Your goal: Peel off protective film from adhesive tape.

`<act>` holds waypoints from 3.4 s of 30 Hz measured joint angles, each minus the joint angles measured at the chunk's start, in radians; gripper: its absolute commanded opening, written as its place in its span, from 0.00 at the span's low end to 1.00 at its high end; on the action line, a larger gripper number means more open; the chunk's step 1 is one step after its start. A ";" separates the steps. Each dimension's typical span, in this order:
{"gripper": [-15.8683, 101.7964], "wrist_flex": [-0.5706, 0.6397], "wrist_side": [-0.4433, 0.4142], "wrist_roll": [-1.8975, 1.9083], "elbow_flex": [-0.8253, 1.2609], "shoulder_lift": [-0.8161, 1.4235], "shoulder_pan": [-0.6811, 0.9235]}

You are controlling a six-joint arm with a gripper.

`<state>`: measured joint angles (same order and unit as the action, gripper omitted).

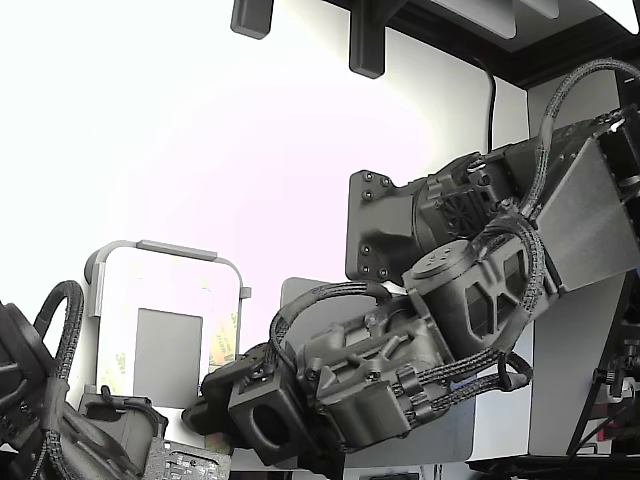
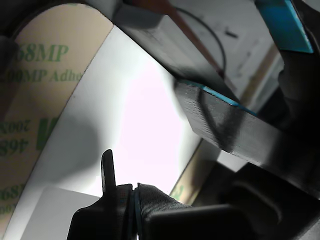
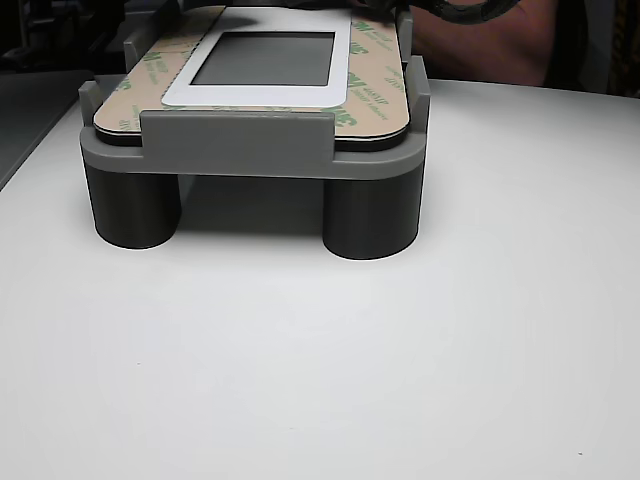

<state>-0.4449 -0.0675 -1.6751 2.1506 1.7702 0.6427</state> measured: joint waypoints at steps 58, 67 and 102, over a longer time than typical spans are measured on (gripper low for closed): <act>0.05 0.046 -0.012 -0.035 0.057 0.000 0.017; 0.05 0.040 -0.020 -0.031 0.057 0.002 0.023; 0.06 0.044 -0.011 -0.041 0.051 -0.003 0.009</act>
<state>-0.4004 -0.0782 -1.7165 2.2013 1.7671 0.6519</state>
